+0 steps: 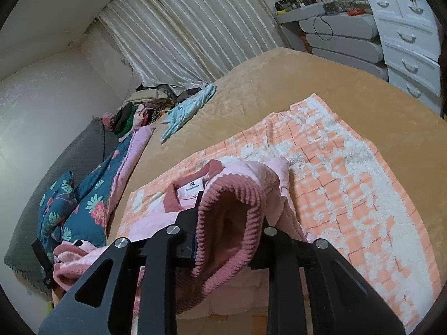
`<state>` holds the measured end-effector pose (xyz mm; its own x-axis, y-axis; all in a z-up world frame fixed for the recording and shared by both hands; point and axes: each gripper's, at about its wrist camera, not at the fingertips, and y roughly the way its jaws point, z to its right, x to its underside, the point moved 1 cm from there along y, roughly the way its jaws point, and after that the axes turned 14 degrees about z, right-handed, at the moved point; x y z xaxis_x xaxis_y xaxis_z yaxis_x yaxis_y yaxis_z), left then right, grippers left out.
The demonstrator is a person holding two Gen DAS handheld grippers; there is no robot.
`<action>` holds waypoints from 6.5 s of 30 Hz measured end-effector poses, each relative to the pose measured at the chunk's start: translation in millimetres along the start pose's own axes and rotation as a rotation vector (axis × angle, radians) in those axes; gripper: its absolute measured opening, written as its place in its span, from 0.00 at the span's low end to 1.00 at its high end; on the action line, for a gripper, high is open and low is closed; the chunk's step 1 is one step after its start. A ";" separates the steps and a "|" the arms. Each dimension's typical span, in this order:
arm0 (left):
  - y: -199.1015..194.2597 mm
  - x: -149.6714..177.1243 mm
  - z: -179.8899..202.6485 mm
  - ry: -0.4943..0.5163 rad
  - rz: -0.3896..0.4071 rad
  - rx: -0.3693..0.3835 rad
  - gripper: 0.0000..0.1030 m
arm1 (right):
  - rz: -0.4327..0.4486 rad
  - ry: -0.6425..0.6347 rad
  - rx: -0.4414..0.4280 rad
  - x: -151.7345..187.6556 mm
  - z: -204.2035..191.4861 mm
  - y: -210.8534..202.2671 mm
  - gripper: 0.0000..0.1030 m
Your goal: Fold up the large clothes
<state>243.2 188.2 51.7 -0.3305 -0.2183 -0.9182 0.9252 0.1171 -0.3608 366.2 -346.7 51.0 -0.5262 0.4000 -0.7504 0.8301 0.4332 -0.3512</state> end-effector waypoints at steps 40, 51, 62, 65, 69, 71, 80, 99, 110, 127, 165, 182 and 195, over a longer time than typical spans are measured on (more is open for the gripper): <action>3.5 -25.8 30.5 0.106 0.125 -0.005 0.91 | 0.004 -0.214 -0.010 71.4 16.6 24.3 0.95; -18.1 -4.2 25.6 0.137 0.080 -0.027 0.91 | 0.013 -0.311 0.011 74.7 1.9 4.7 0.95; -19.4 75.7 -47.4 -0.051 -0.060 -0.061 0.91 | -0.059 -0.463 0.086 94.4 7.6 -2.2 0.96; -21.7 88.9 -63.4 -0.099 -0.088 -0.060 0.91 | -0.077 -0.474 0.094 100.9 11.7 -3.4 0.96; -21.9 104.3 -75.1 -0.178 -0.112 -0.036 0.91 | -0.091 -0.472 0.105 107.2 17.6 -0.9 0.96; -18.5 110.7 -75.4 -0.203 -0.126 -0.011 0.91 | -0.102 -0.461 0.114 108.0 20.6 4.6 0.96; 24.3 127.5 -60.6 -0.322 -0.171 0.082 0.91 | -0.147 -0.373 0.157 90.1 33.0 57.2 0.96; 54.8 42.0 -14.2 -0.089 -0.020 0.032 0.18 | 0.035 -0.461 0.147 54.5 2.6 72.2 0.19; 116.1 61.7 -17.9 -0.028 -0.122 -0.077 0.17 | -0.064 -0.430 0.272 69.7 30.7 135.4 0.19; 130.2 77.0 -17.7 -0.021 -0.168 -0.098 0.18 | -0.157 -0.341 0.346 89.5 54.4 156.9 0.32; -54.9 23.3 37.4 -0.017 0.002 0.048 0.91 | 0.125 -0.301 0.066 77.2 -53.7 -68.5 0.96; -108.9 44.9 41.9 -0.015 0.024 0.075 0.91 | 0.132 -0.305 0.025 119.2 -78.5 -118.7 0.96; -104.2 80.3 41.7 -0.015 -0.045 0.062 0.91 | 0.097 -0.323 0.056 151.5 -74.5 -118.0 0.96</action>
<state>128.1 118.1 22.4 -0.3692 -0.2363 -0.8988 0.9196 0.0467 -0.3900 174.8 -277.1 20.5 -0.3656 0.1568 -0.9175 0.8872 0.3567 -0.2926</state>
